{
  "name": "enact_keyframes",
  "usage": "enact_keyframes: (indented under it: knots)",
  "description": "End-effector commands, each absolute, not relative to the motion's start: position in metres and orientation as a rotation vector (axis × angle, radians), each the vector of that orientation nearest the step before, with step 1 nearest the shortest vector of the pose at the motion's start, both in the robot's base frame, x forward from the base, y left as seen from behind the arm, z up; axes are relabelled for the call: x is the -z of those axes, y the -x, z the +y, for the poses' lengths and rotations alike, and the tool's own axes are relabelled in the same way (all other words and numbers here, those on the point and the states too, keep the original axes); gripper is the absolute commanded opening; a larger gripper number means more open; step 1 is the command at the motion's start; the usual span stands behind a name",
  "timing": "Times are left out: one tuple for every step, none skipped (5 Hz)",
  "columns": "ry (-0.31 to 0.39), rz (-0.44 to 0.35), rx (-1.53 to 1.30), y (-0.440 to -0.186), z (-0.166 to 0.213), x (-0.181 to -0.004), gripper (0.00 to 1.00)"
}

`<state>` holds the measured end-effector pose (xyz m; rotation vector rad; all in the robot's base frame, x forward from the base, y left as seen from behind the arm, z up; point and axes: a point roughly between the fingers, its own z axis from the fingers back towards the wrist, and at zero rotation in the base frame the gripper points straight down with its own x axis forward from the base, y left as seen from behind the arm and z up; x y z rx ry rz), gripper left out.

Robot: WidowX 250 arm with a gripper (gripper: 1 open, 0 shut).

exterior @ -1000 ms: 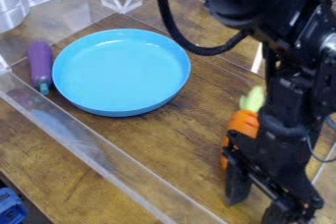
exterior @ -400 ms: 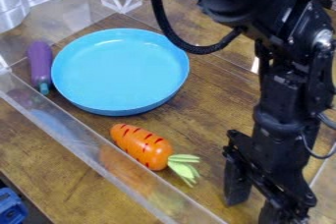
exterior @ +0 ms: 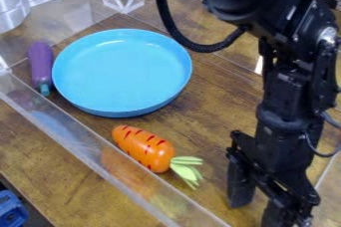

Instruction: Move the carrot to the left side

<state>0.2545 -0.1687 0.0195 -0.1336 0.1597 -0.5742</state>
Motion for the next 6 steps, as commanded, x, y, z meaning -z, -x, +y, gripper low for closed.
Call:
enact_keyframes:
  knots:
    - [0.120, 0.178, 0.549, -0.259, -0.153, -0.019, 1.00]
    - [0.113, 0.195, 0.550, -0.259, -0.149, -0.018, 1.00]
    - [0.107, 0.208, 0.556, -0.259, -0.146, -0.018, 1.00]
    - [0.101, 0.214, 0.561, -0.260, -0.144, -0.018, 0.00]
    - [0.094, 0.220, 0.562, -0.262, -0.141, -0.019, 0.00]
    - [0.088, 0.225, 0.564, -0.263, -0.138, -0.020, 0.00]
